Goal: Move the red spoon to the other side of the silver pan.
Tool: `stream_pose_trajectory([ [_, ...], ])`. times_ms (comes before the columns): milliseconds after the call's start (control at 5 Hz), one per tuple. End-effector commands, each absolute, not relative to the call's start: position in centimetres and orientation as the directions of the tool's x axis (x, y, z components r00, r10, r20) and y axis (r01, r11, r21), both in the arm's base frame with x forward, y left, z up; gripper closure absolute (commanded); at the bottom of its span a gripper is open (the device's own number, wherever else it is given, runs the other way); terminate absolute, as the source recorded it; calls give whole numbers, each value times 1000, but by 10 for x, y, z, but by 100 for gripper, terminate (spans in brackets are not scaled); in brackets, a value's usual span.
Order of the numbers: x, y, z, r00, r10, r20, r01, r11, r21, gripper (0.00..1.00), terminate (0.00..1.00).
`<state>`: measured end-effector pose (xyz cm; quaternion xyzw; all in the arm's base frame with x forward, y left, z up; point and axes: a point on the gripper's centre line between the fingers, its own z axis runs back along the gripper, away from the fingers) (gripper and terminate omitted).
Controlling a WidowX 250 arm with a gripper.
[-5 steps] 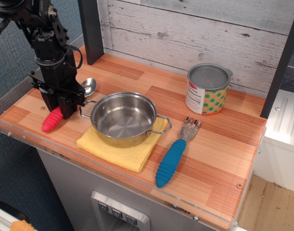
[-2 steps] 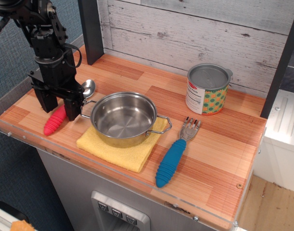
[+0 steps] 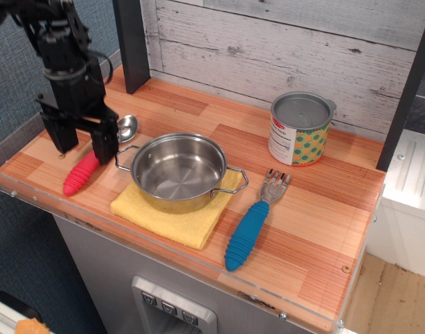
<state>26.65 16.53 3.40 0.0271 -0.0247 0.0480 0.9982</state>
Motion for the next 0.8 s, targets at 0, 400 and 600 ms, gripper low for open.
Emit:
stream_pose_trajectory([
  [0,276,153,86,985,115,130,-130,985,111,0,0],
  [400,310,113,113,982,95,164,-106,993,60,0,0],
  [600,324,86,123,981,53,188,-63,997,47,0,100],
])
